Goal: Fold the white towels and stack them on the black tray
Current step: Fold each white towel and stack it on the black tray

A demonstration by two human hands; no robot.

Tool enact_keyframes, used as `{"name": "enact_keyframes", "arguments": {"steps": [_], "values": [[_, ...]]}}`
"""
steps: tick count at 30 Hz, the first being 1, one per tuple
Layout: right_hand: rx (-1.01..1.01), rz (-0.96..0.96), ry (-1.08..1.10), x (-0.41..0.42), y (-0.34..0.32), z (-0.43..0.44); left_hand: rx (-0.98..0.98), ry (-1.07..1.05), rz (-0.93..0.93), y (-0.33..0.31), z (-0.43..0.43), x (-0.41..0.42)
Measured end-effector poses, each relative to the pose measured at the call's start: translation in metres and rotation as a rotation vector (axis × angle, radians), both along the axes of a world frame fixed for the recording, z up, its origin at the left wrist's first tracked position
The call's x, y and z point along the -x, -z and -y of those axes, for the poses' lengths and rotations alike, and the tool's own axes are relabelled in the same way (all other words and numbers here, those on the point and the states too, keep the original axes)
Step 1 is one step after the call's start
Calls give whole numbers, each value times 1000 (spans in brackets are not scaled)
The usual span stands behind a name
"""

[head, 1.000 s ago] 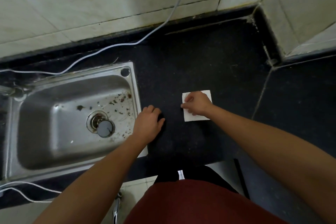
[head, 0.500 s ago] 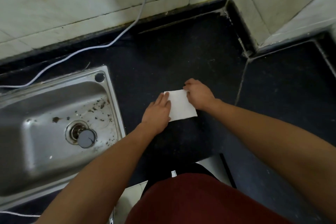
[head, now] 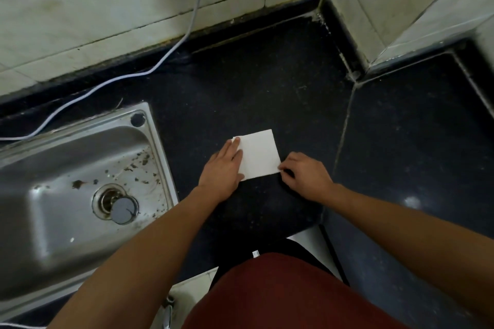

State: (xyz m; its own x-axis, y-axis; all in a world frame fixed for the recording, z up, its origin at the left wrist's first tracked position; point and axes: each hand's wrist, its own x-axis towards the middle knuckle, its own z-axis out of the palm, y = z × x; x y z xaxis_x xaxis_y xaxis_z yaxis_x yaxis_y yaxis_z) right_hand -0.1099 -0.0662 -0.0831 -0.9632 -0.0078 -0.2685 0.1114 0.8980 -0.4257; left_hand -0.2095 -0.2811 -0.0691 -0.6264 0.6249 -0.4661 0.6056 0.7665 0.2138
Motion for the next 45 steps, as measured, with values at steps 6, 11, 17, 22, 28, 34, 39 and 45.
{"name": "enact_keyframes", "arguments": {"steps": [6,11,17,22,28,34,39,45], "values": [[157,136,506,80,-13,6,-150,-106,-50,-5,-1,2],[251,358,552,108,-11,14,-276,-305,-94,-14,-1,15],[493,284,400,93,-36,9,-225,-325,57,-37,-24,41],[514,140,288,64,-71,-3,-163,-234,251,-53,-48,44],[182,13,296,4,-100,-21,-139,2,110,-79,-69,15],[-130,-19,372,-76,-123,-11,-204,403,-92,-105,-88,-30],[-274,-48,581,-160,-146,10,-256,679,-169,-127,-103,-86],[-409,-22,819,-290,-178,18,-338,1027,-241,-161,-140,-194]]}}
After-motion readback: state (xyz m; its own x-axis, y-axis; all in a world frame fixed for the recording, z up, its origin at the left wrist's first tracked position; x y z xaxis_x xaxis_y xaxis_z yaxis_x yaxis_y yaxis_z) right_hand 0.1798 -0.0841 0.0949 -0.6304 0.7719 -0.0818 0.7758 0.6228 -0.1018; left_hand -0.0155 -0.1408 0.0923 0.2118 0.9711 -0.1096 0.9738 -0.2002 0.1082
